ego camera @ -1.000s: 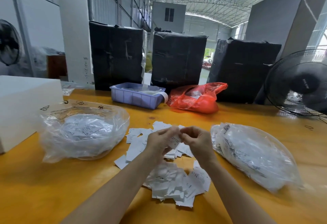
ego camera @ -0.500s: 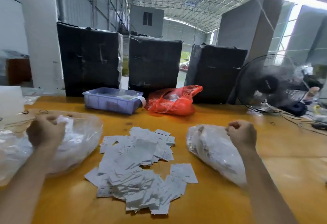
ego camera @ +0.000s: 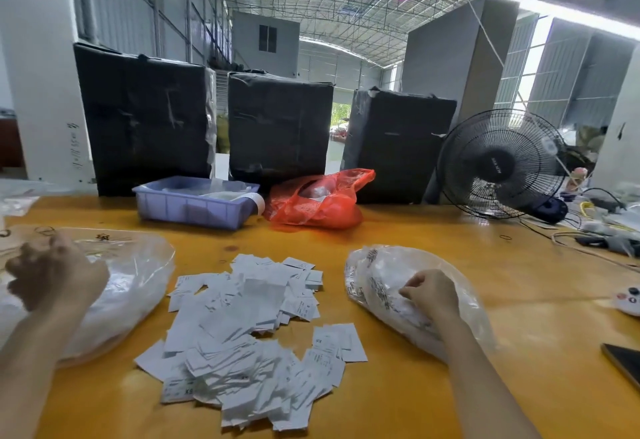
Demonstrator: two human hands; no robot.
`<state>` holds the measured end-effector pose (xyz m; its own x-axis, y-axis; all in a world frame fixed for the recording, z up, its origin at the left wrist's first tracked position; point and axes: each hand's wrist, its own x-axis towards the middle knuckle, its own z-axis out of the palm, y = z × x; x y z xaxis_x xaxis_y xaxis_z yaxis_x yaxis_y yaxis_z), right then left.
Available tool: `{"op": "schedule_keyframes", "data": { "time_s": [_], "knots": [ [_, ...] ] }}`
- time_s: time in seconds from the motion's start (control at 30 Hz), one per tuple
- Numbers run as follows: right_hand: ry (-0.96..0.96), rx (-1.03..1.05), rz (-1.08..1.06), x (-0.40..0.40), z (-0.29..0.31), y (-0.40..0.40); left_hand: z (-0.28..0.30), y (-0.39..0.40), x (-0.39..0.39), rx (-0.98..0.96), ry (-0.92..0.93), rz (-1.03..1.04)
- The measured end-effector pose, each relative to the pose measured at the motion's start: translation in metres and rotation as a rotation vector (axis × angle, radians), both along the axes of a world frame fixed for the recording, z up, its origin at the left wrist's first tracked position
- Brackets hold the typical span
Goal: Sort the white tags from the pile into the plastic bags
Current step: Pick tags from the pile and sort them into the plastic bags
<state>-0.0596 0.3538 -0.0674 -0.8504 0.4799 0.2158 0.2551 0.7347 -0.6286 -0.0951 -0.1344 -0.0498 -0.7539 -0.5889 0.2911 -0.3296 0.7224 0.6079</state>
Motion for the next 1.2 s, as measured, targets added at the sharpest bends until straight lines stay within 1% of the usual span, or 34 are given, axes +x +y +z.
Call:
{"op": "schedule_keyframes", "data": {
  "time_s": [0.03, 0.13, 0.2, 0.27, 0.33, 0.4, 0.43, 0.47, 0.5, 0.53, 0.57, 0.6, 0.63, 0.7, 0.77, 0.9, 1.0, 1.07, 1.2],
  "knots": [
    [0.037, -0.019, -0.012, 0.000, 0.000, 0.001, 0.007, 0.012, 0.009, -0.025, 0.010, 0.025],
    [0.176, -0.054, -0.076, 0.001, 0.001, 0.004, 0.019, 0.039, 0.028, -0.087, 0.165, 0.039],
    [0.344, -0.057, -0.148, 0.002, 0.005, 0.001, 0.025, 0.055, 0.035, -0.141, 0.263, 0.015],
    [0.530, -0.058, -0.186, 0.004, 0.013, -0.008, 0.031, 0.071, 0.039, -0.167, 0.333, -0.058],
    [0.691, -0.102, -0.128, 0.007, 0.027, -0.022, 0.038, 0.089, 0.042, -0.161, 0.380, -0.164],
    [0.794, -0.233, 0.050, 0.010, 0.042, -0.045, 0.041, 0.111, 0.046, -0.060, 0.410, -0.308],
    [0.805, -0.334, 0.168, 0.012, 0.049, -0.059, 0.042, 0.124, 0.049, 0.031, 0.416, -0.395],
    [0.789, -0.450, 0.293, 0.014, 0.054, -0.074, 0.043, 0.135, 0.053, 0.153, 0.396, -0.491],
    [0.747, -0.569, 0.422, 0.016, 0.058, -0.090, 0.043, 0.146, 0.057, 0.321, 0.342, -0.597],
    [0.693, -0.661, 0.541, 0.018, 0.060, -0.106, 0.042, 0.156, 0.061, 0.525, 0.270, -0.712],
    [0.639, -0.702, 0.644, 0.019, 0.061, -0.120, 0.041, 0.164, 0.063, 0.731, 0.193, -0.812],
    [0.594, -0.689, 0.721, 0.019, 0.060, -0.133, 0.038, 0.172, 0.065, 0.903, 0.107, -0.877],
    [0.553, -0.652, 0.773, 0.018, 0.057, -0.144, 0.035, 0.178, 0.066, 1.030, 0.016, -0.915],
    [0.495, -0.593, 0.812, 0.016, 0.050, -0.162, 0.029, 0.186, 0.067, 1.177, -0.122, -0.938],
    [0.471, -0.593, 0.802, 0.013, 0.042, -0.170, 0.022, 0.189, 0.067, 1.243, -0.151, -0.911],
    [0.479, -0.665, 0.772, 0.007, 0.030, -0.169, 0.009, 0.185, 0.062, 1.309, -0.083, -0.796],
    [0.445, -0.717, 0.762, 0.004, 0.024, -0.164, 0.002, 0.183, 0.059, 1.263, -0.024, -0.707],
    [0.359, -0.796, 0.750, 0.002, 0.021, -0.162, -0.001, 0.181, 0.056, 1.195, 0.033, -0.662],
    [0.058, -0.913, 0.717, 0.002, 0.019, -0.159, -0.005, 0.176, 0.054, 1.138, 0.110, -0.606]
  ]
}}
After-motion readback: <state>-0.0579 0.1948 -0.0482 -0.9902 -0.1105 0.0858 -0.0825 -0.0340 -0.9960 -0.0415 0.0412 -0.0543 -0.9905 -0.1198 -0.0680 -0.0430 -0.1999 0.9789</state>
